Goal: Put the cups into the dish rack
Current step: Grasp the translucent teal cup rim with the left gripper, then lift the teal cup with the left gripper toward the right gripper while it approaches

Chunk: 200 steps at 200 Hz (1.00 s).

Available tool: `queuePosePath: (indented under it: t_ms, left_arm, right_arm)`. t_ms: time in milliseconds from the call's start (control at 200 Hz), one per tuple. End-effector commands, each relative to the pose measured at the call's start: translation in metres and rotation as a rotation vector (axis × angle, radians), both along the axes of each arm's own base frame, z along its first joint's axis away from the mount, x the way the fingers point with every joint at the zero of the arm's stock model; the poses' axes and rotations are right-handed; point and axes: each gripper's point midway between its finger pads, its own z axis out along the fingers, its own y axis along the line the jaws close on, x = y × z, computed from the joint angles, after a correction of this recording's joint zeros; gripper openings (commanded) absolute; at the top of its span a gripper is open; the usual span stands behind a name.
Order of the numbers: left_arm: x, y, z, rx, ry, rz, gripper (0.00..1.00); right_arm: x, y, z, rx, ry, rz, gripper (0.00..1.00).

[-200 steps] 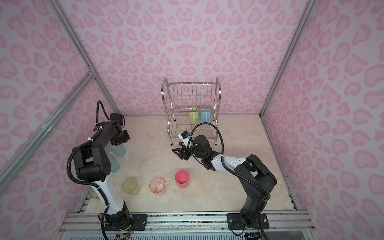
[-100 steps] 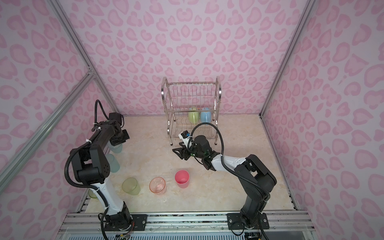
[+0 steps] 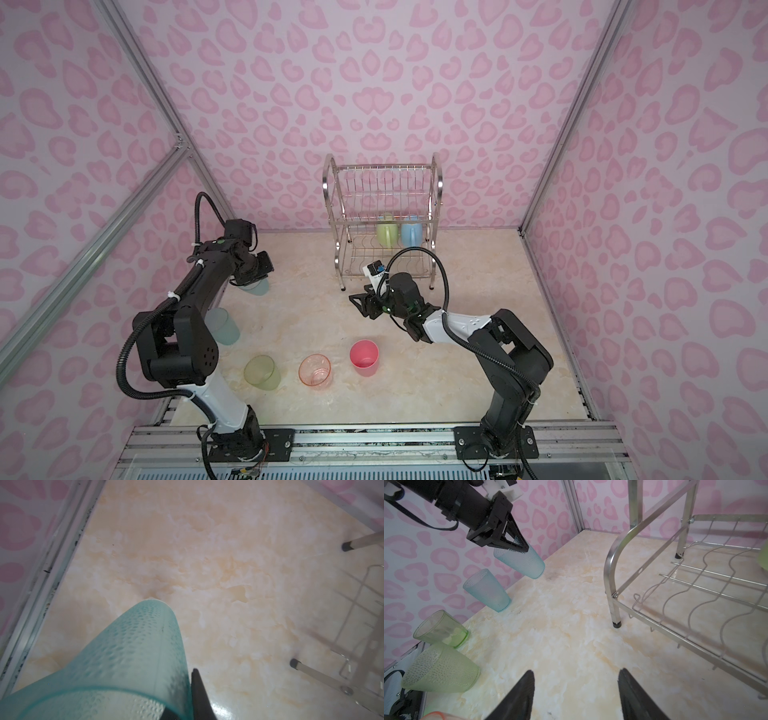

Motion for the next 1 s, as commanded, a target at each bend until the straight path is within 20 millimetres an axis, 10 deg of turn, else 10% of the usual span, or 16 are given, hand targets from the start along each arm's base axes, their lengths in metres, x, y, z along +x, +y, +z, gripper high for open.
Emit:
queuePosePath:
  t_ms: [0, 995]
  left_arm:
    - [0.005, -0.038, 0.022, -0.166, -0.107, -0.076, 0.08]
    - [-0.053, -0.164, 0.087, -0.871, -0.376, -0.33, 0.09]
  right_arm:
    - [0.004, -0.001, 0.002, 0.033, 0.021, -0.062, 0.64]
    - [0.009, -0.013, 0.03, 0.173, 0.262, -0.341, 0.66]
